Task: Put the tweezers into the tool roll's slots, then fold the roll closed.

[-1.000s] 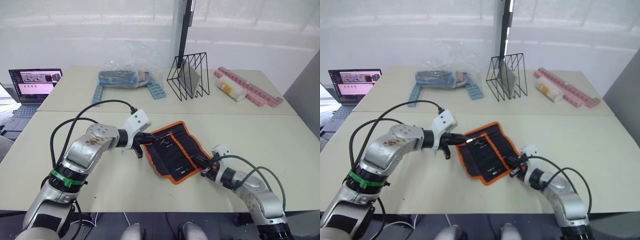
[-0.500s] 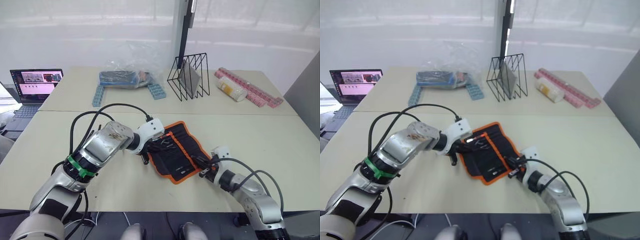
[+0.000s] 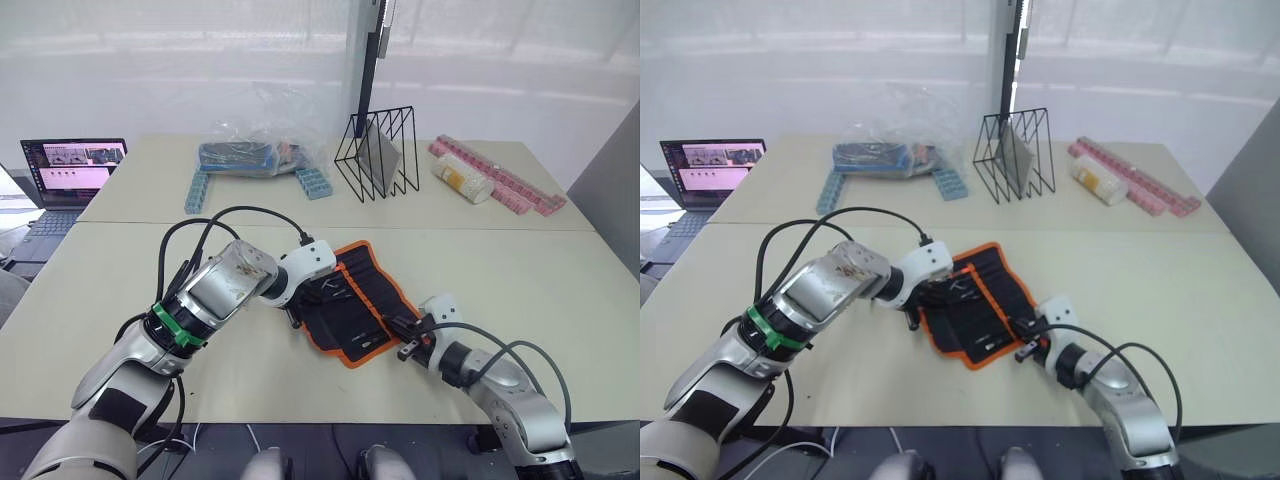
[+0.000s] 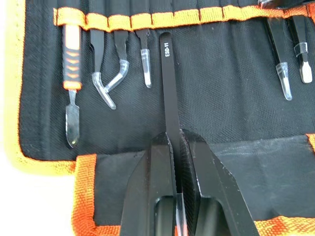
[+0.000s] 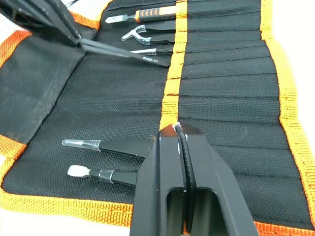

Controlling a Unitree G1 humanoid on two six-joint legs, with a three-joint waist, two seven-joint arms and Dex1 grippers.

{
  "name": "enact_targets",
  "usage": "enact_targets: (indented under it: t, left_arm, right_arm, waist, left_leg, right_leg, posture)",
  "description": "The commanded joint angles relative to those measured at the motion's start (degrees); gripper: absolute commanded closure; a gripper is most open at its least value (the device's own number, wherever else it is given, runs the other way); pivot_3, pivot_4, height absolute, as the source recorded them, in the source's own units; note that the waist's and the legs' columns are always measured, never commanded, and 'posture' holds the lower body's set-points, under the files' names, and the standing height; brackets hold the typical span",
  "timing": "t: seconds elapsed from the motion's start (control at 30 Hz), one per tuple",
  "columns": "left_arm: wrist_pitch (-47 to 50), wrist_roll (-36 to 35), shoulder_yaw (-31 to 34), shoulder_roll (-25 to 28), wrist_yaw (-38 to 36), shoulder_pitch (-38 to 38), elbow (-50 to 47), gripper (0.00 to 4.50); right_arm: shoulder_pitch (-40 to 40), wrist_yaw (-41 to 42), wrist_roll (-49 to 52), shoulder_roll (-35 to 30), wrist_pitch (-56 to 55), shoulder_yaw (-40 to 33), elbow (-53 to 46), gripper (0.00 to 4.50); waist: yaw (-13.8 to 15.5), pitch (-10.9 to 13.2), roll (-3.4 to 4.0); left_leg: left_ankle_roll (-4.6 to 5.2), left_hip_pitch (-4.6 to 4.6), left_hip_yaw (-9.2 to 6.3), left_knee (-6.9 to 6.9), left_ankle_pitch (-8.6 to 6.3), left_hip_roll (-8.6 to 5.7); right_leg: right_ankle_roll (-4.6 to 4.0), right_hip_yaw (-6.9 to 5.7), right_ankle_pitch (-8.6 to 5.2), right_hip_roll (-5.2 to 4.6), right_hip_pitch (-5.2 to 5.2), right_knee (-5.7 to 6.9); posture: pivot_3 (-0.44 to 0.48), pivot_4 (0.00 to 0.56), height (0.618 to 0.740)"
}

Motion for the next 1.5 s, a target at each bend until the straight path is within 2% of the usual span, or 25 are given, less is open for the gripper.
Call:
enact_targets:
  t: [0.03, 1.0, 1.5]
  left_arm:
    - [-1.12, 1.45, -0.88, -0.52, -0.23, -1.10, 0.39, 4.50]
    - [-10.80, 9.68, -3.77, -9.71, -1.98, -4.88, 12.27, 4.50]
    - [-20.91, 13.24, -0.14, -18.16, 1.40, -2.70, 23.73, 4.50]
  right_arm:
    - [2.12, 0.22, -1.23, -0.41, 2.40, 2.77, 0.73, 4.46]
    - [4.57, -0.48, -2.12, -1.90, 4.53, 4.02, -1.20, 4.46]
    - [5.87, -0.61, -2.05, -2.59, 5.84, 3.97, -2.80, 4.46]
  waist:
    - [0.00, -0.01, -0.01]
    - [0.15, -0.10, -0.05]
    - [0.31, -0.18, -0.09]
  left_leg:
    - [0.00, 0.00, 0.00, 0.00, 0.00, 0.00]
    - [0.04, 0.00, -0.02, 0.13, -0.02, -0.02]
    - [0.10, 0.01, -0.05, 0.22, -0.06, -0.03]
  right_leg:
    - [0.00, 0.01, 0.00, 0.00, 0.01, 0.00]
    - [0.01, 0.02, 0.00, 0.01, 0.08, 0.00]
    - [0.02, 0.00, 0.00, 0.00, 0.17, -0.01]
  posture:
    - [0.000, 0.150, 0.722]
    - [0.000, 0.150, 0.722]
    - [0.000, 0.150, 0.722]
